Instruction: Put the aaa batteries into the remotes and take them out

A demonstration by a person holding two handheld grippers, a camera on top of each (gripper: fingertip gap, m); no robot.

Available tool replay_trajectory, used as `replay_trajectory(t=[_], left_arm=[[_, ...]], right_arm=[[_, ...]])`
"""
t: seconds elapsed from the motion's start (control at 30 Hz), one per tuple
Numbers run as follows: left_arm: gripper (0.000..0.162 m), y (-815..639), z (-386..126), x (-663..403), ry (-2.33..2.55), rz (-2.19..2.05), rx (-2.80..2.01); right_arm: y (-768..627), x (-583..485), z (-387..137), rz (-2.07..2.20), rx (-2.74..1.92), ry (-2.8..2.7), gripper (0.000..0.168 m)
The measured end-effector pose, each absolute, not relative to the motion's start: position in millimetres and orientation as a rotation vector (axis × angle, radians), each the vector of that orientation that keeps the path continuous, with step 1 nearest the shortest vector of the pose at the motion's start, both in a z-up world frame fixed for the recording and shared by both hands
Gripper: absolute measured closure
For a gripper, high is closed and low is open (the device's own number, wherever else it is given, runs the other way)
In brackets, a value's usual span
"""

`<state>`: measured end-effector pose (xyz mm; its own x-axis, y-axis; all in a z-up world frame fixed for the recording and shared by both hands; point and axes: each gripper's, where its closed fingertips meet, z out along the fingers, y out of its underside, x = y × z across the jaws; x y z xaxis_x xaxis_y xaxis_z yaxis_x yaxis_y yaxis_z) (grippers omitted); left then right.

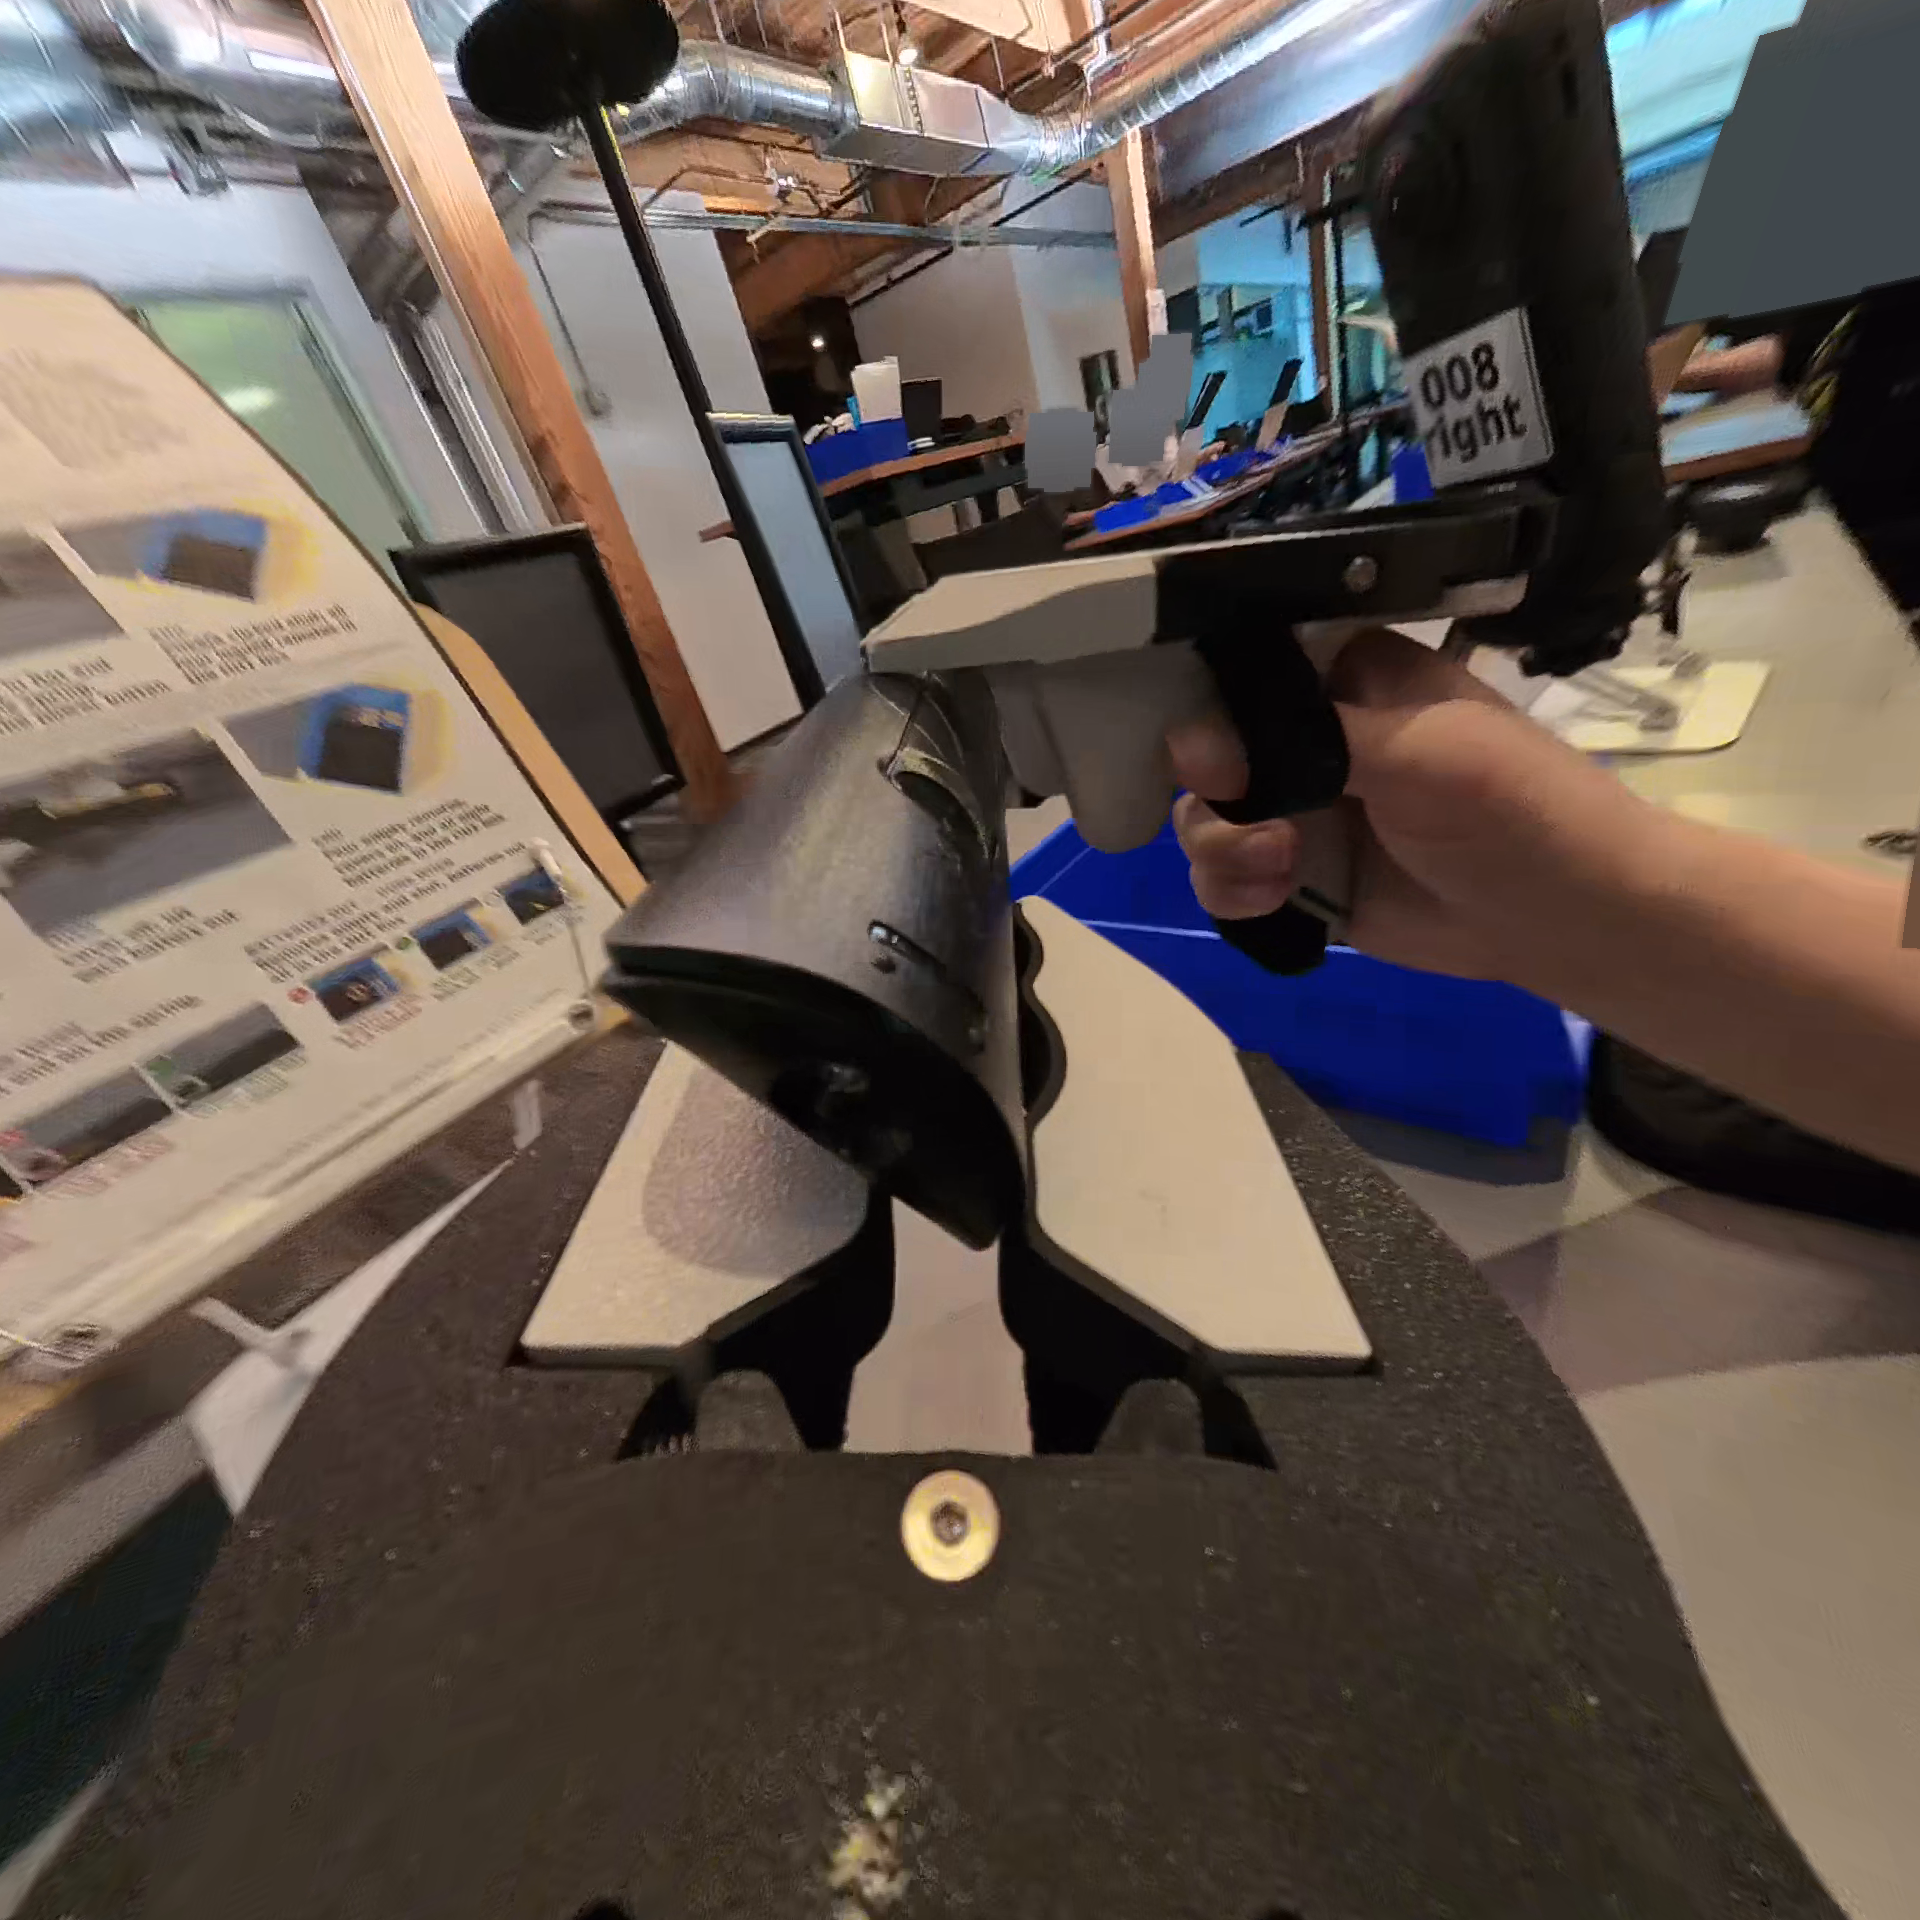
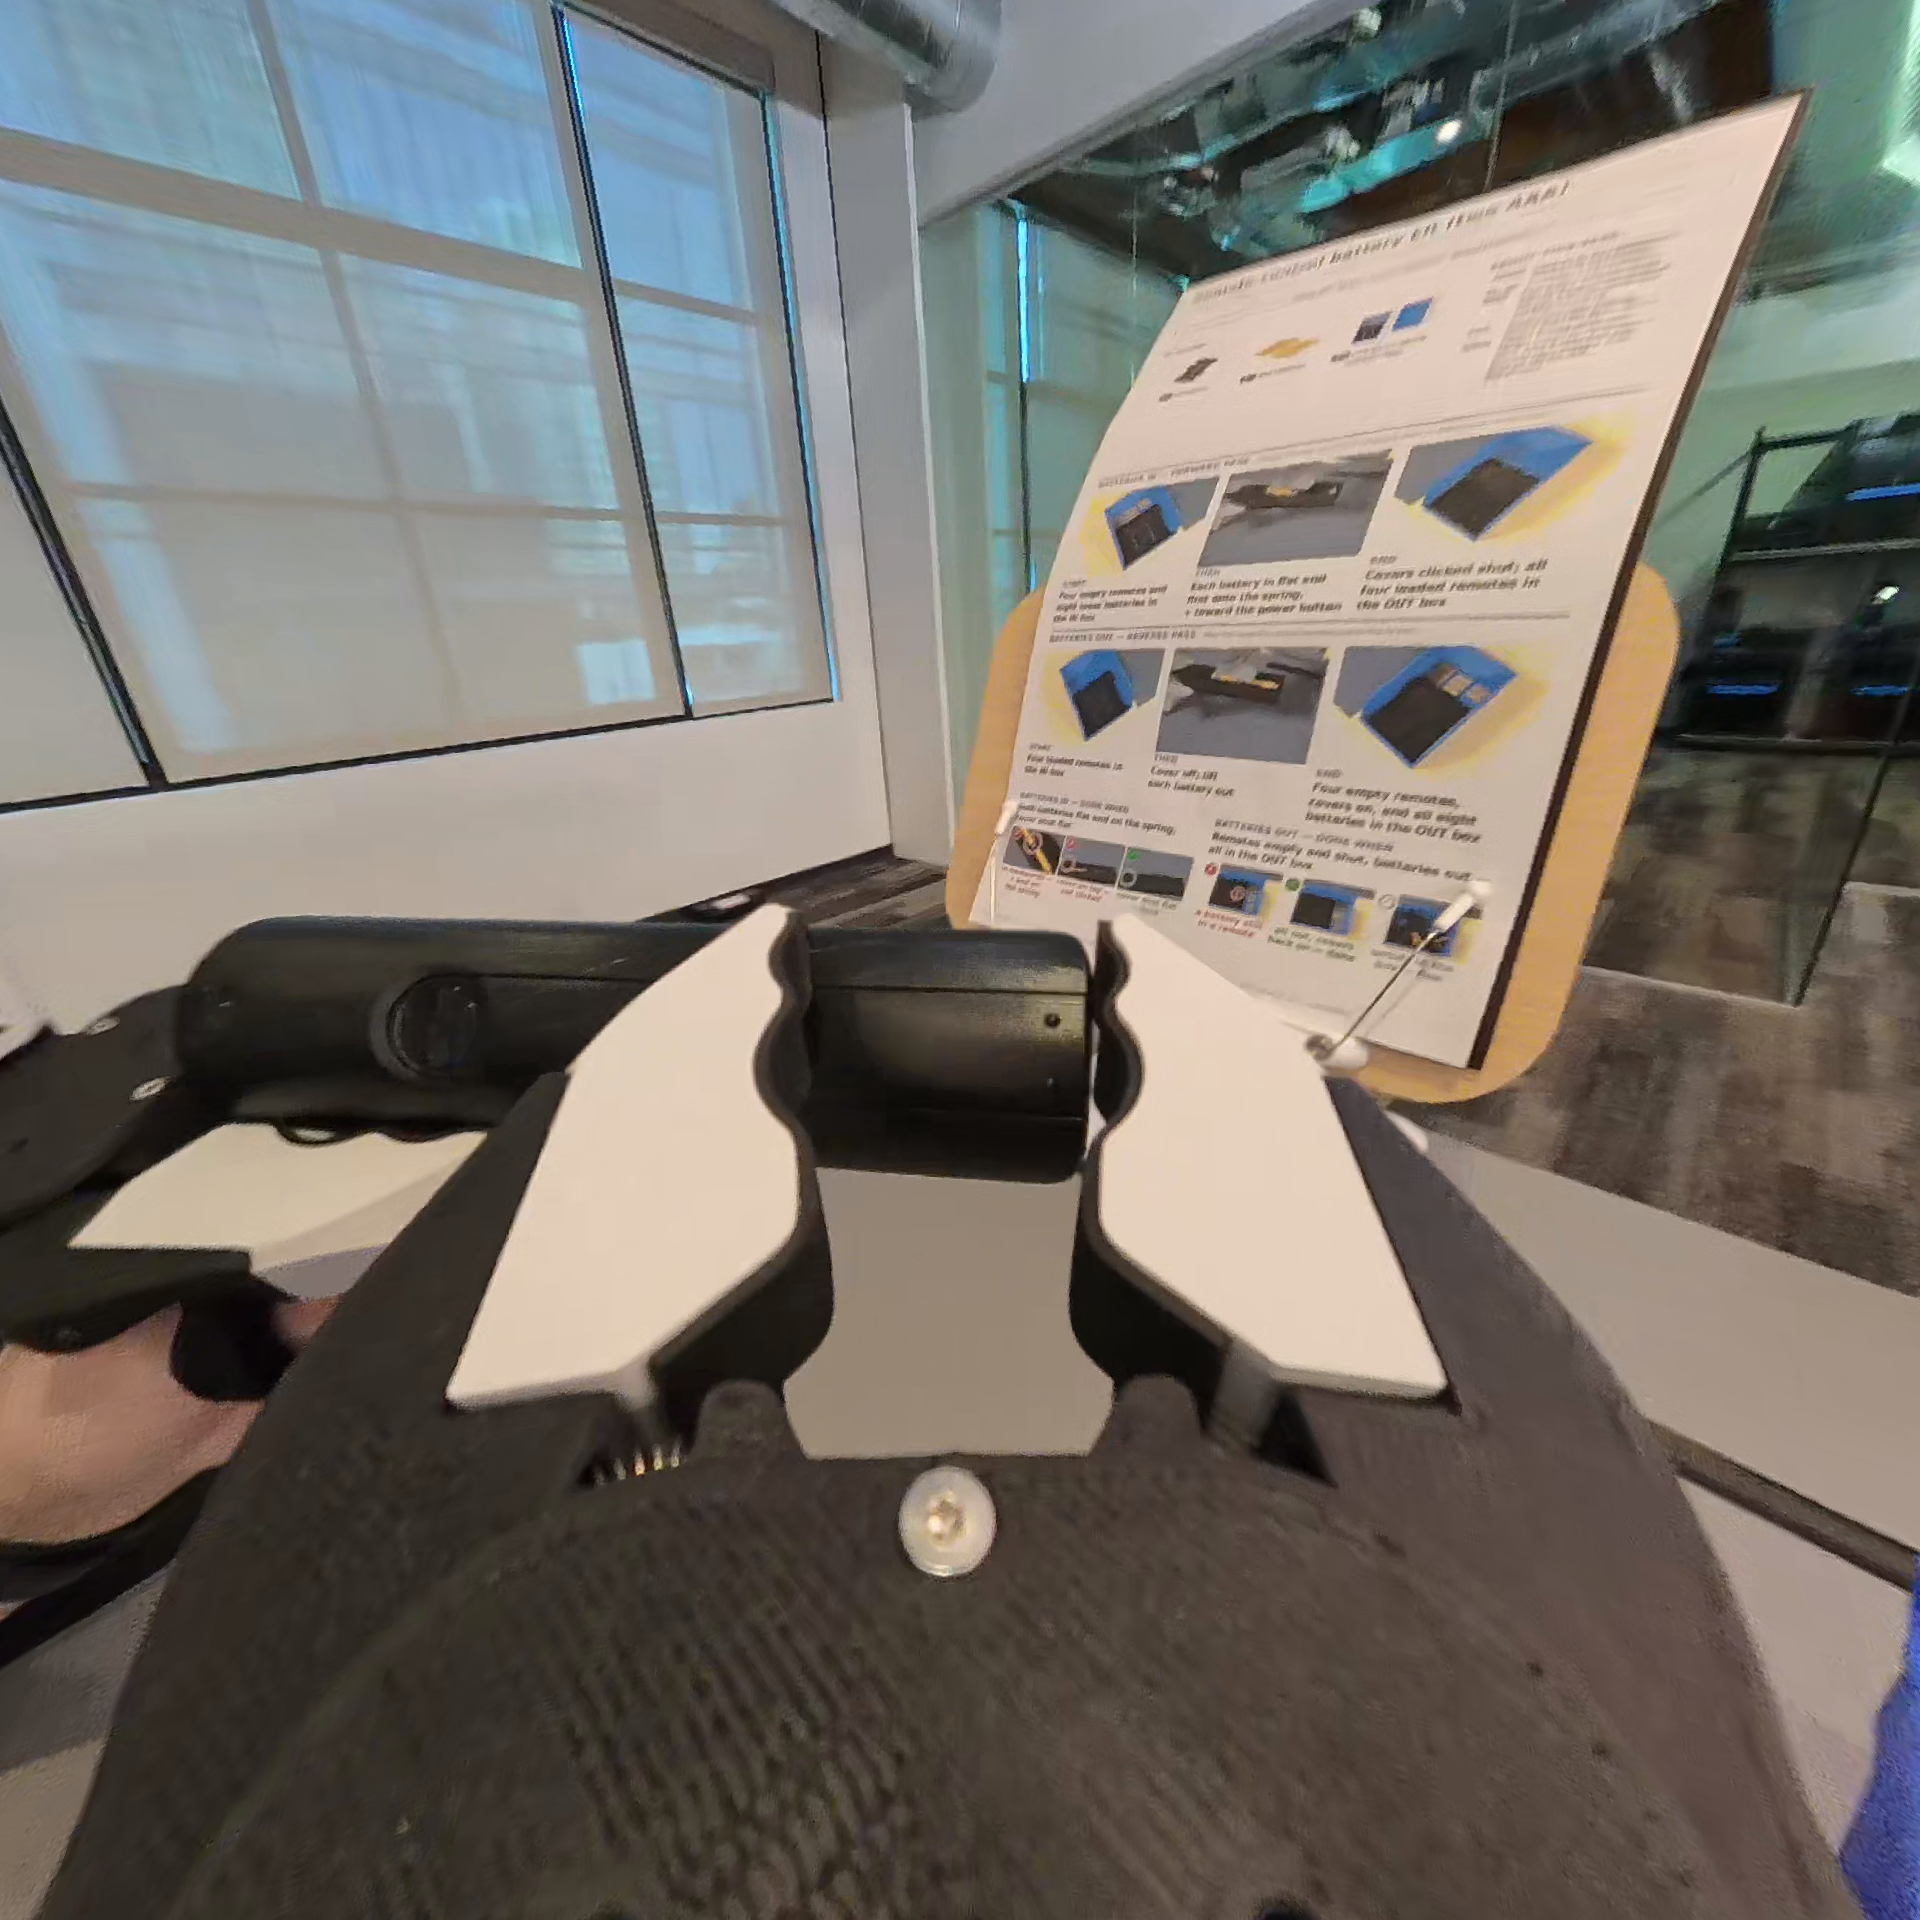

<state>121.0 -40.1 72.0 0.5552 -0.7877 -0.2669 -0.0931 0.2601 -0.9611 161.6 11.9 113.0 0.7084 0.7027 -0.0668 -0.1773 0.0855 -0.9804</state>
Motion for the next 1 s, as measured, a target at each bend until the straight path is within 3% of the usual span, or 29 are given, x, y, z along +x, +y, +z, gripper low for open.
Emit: replay_trajectory(t=[0.1, 0.2, 0.37, 0.57, 1.0], left_arm=[[0.143, -35.5, 74.3, 117.3, 0.834, -0.691, -1.253], [0.143, -29.8, 80.9, 106.6, 0.782, -0.702, -1.238], [0.143, -32.3, 84.8, 104.9, 0.807, -0.689, -1.185], [0.143, -37.4, 80.3, 112.4, 0.865, -0.528, -1.142], [0.143, -44.9, 82.1, 114.6, 0.905, -0.299, -1.044]], right_arm=[[11.1, 155.4, 110.3, 0.818, -1.37, -0.511, 0.108], [12.7, 154.3, 107.5, 0.924, -1.407, -0.512, 0.087], [-1.5, 134.2, 104.2, 1.069, -1.431, -0.595, 0.066], [4.1, 130.5, 93.7, 0.878, -1.476, -0.601, 0.045], [-9.9, 124.7, 104.7, 0.775, -1.377, -0.655, 0.042]])
